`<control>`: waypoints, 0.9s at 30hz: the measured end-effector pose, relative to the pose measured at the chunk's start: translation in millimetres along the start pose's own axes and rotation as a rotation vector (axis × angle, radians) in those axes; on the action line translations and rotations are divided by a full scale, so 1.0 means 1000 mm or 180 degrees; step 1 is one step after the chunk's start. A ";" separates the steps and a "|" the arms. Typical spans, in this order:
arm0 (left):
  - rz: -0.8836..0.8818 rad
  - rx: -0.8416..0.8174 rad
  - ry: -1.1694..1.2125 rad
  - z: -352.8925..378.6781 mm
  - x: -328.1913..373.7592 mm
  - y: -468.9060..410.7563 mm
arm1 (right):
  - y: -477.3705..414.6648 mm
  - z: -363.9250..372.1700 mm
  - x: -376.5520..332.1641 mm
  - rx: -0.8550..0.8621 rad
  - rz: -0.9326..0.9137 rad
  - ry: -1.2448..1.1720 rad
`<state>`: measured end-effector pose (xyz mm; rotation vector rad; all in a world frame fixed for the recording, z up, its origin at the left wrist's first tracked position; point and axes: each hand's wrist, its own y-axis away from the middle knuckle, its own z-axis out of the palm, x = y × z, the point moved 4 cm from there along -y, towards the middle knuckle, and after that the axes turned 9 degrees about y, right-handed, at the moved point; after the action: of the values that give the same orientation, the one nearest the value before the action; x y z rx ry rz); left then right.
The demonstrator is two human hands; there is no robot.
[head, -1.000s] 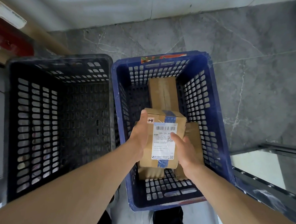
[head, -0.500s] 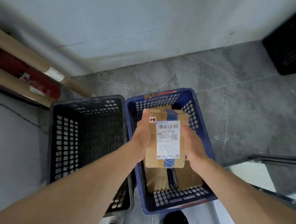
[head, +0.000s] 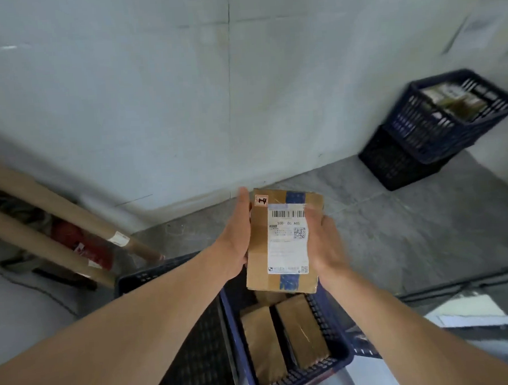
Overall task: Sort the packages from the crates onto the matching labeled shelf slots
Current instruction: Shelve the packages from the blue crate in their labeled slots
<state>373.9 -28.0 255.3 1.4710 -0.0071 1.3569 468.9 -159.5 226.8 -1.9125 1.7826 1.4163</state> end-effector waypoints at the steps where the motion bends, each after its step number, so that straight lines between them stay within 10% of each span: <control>1: 0.0072 -0.0038 -0.0013 0.006 0.015 0.012 | 0.008 -0.011 -0.014 0.0056 -0.0043 -0.0050; 27: 0.1368 -0.0747 -0.0370 0.138 0.196 0.332 | 0.259 -0.273 -0.205 0.0913 -0.1087 -0.0432</control>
<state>333.4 -139.5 647.1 1.3920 -0.5671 1.5457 422.2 -273.8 636.9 -1.8131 1.4239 1.0807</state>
